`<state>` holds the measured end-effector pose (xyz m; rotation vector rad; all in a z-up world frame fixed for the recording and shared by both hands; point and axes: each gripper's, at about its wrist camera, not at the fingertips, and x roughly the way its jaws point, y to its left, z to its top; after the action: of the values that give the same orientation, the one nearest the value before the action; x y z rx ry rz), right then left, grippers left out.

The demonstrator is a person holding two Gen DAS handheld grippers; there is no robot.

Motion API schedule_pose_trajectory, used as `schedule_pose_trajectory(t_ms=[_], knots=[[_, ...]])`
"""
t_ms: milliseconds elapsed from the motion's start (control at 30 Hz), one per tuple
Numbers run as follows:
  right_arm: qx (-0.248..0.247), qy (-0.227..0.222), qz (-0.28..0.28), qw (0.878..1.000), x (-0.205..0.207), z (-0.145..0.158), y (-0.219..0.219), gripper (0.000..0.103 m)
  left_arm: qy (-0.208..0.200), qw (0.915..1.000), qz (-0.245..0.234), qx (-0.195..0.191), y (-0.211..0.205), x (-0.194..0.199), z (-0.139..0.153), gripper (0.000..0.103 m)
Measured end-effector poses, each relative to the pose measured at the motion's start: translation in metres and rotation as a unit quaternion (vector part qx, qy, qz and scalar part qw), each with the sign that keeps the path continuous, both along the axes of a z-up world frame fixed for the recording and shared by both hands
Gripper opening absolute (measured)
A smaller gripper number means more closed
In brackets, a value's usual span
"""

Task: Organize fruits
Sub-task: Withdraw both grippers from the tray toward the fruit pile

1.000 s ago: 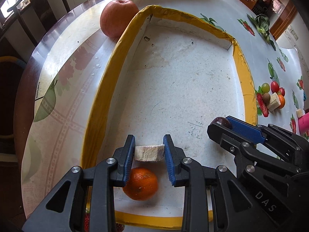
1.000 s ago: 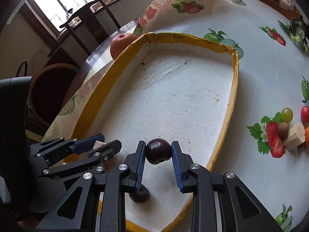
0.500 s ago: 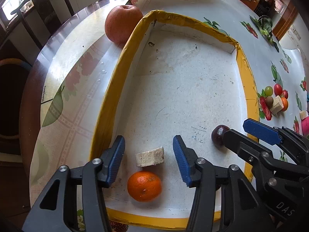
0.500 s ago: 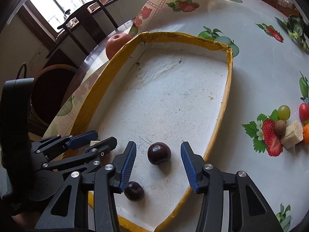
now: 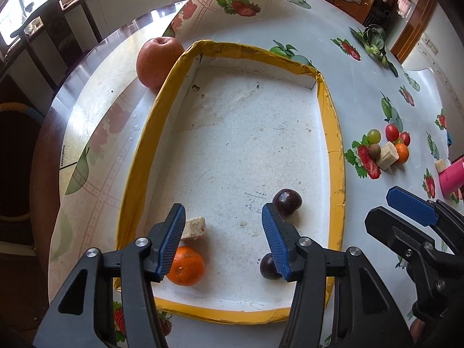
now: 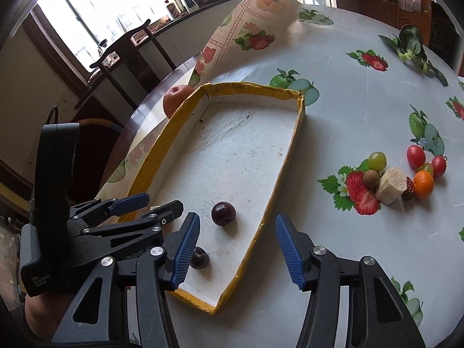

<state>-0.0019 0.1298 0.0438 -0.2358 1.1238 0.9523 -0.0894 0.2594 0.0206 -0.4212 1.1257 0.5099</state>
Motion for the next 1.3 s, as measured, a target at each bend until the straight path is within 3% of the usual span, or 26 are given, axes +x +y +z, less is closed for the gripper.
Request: schedule_pose_trajectory(t_ms=[767, 1100, 1300], knots=[[-0.005, -0.007, -0.107, 0.994, 0.042, 0.0, -0.113, 0.056, -0.024, 0.9963, -0.081, -0.015, -0.077, 0.051, 0.02, 0.053], [-0.01, -0.016, -0.156, 0.988, 0.076, -0.01, -0.147, 0.056, -0.033, 0.991, -0.123, -0.041, -0.114, 0.093, 0.018, 0.053], [-0.005, -0.029, -0.199, 0.98, 0.125, -0.012, -0.166, 0.053, -0.041, 0.9874, -0.13, -0.081, -0.127, 0.121, 0.002, 0.053]])
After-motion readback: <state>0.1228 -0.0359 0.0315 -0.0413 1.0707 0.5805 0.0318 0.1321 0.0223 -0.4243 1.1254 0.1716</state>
